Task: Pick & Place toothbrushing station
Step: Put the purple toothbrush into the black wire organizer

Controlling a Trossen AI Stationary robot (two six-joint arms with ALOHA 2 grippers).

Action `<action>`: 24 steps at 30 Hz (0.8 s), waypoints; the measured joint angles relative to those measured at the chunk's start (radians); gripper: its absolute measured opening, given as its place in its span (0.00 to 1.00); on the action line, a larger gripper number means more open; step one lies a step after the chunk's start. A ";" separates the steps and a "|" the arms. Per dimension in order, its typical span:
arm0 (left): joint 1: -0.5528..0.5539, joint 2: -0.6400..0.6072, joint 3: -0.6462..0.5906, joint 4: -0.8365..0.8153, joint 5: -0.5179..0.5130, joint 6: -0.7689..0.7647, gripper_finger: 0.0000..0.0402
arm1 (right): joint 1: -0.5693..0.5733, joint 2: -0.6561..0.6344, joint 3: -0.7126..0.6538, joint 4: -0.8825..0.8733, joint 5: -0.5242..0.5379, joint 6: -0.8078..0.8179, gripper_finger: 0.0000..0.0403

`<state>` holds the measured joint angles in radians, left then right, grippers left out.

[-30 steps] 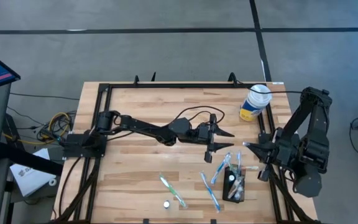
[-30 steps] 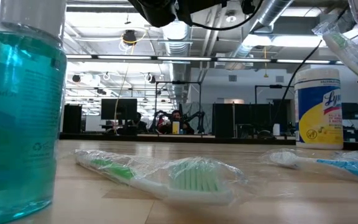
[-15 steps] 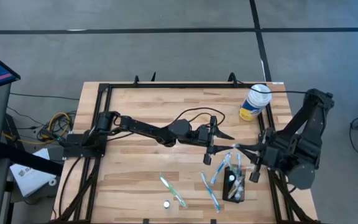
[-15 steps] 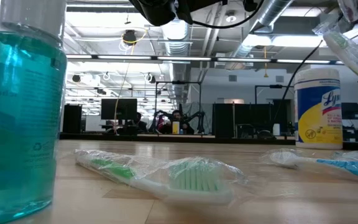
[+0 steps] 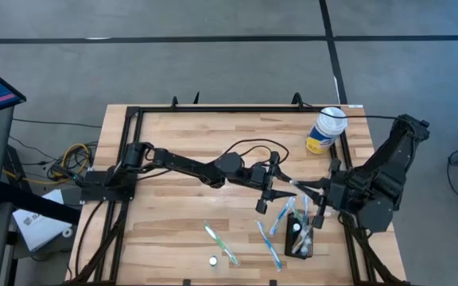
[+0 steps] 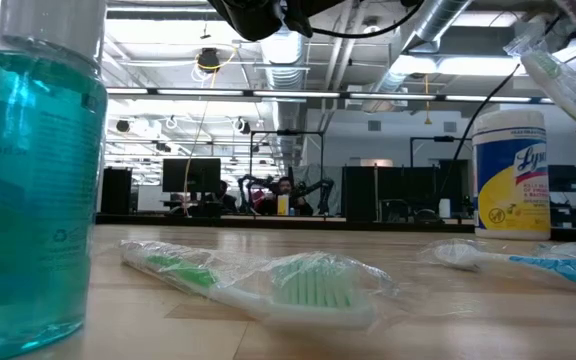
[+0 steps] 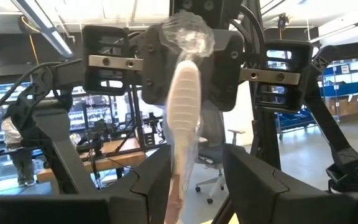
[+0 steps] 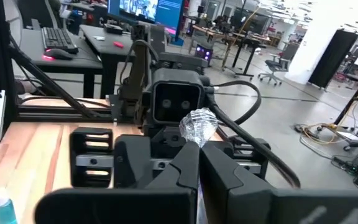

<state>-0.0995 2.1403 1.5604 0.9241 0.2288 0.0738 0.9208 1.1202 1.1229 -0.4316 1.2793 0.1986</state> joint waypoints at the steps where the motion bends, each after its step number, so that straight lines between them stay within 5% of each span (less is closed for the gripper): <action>1: 0.000 0.000 0.000 0.001 0.000 0.000 0.34 | 0.000 0.000 0.000 0.000 0.000 0.000 0.00; 6: 0.000 0.000 0.000 0.007 -0.013 0.000 0.26 | 0.000 0.000 0.000 -0.001 0.000 0.000 0.00; 13: 0.001 0.000 0.000 0.010 -0.020 -0.001 0.03 | 0.000 0.000 0.000 -0.022 -0.010 0.000 0.00; 18: 0.001 0.000 -0.003 0.010 -0.018 0.000 0.02 | 0.010 -0.001 0.000 -0.025 -0.029 -0.030 0.03; 24: 0.001 0.000 -0.003 0.017 -0.018 -0.003 0.01 | 0.060 -0.039 0.000 -0.023 -0.027 -0.042 0.20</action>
<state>-0.0986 2.1403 1.5574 0.9408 0.2108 0.0708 0.9809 1.0815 1.1229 -0.4550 1.2525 0.1568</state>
